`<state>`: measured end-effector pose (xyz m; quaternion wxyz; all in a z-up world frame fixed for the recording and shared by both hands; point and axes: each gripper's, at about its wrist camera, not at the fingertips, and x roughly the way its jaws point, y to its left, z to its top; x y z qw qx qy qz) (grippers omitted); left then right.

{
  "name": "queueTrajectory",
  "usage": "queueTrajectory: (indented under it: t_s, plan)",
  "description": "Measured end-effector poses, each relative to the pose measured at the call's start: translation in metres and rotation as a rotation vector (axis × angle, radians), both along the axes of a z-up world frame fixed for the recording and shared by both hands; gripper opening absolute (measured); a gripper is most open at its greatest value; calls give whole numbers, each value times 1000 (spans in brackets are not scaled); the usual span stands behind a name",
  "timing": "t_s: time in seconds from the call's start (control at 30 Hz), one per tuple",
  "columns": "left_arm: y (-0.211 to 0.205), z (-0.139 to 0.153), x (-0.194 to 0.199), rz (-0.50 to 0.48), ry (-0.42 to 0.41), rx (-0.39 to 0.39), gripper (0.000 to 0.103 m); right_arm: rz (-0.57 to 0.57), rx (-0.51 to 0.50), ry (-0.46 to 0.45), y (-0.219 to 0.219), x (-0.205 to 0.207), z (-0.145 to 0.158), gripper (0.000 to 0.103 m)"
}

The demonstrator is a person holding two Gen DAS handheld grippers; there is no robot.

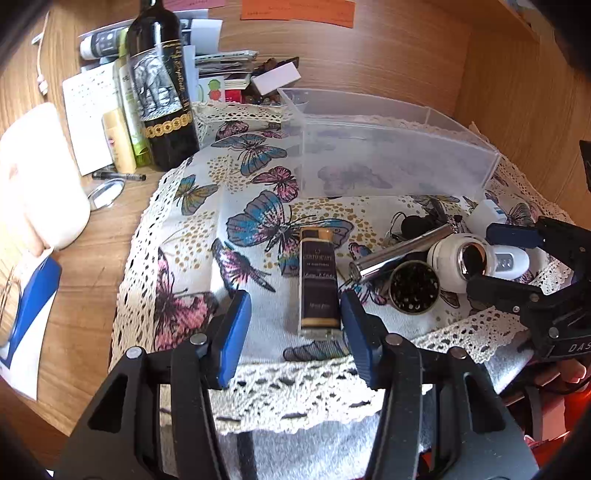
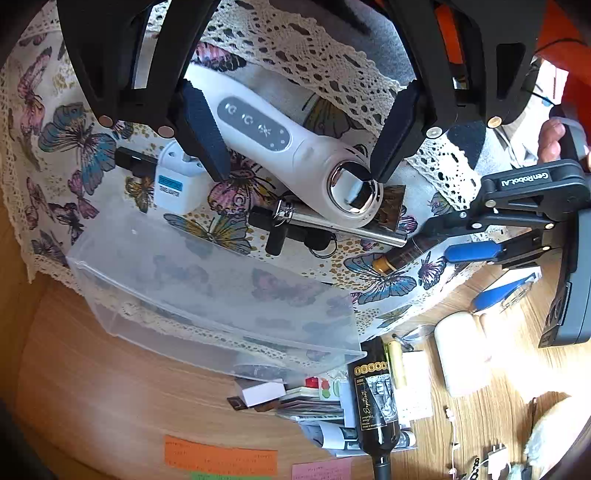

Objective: Organize rigid objects
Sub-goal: 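Grasp the black-and-gold perfume box with the left tool while the right tool grasps the white massager, then carry both items into the clear plastic box and open both tools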

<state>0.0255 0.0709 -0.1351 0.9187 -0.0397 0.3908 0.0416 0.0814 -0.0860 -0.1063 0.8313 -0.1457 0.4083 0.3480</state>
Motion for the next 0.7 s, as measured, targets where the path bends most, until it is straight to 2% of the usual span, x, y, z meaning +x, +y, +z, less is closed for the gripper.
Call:
queueTrajectory:
  t_s: [0.1, 0.23, 0.37, 0.4, 0.47, 0.57, 0.7]
  plan:
    - [-4, -3, 13, -24, 19, 33, 51, 20, -18, 28, 7, 4, -4, 69]
    - [-6, -2, 24, -50, 31, 49, 51, 37, -66, -4, 16, 2, -6, 61]
    - [-11, -3, 29, -89, 31, 67, 42, 35, -64, -18, 16, 1, -6, 48]
    - [-14, -2, 29, -107, 30, 77, 35, 27, -63, -18, 16, 2, -5, 42]
    - [-20, -2, 29, -134, 29, 90, 23, 12, -48, -15, 14, 3, -4, 41]
    - [-26, -1, 27, -135, 21, 124, 23, -16, -31, -30, 8, 3, 0, 41]
    - [-19, 4, 24, -114, 13, 67, 23, -65, 18, -62, -4, 2, 14, 41]
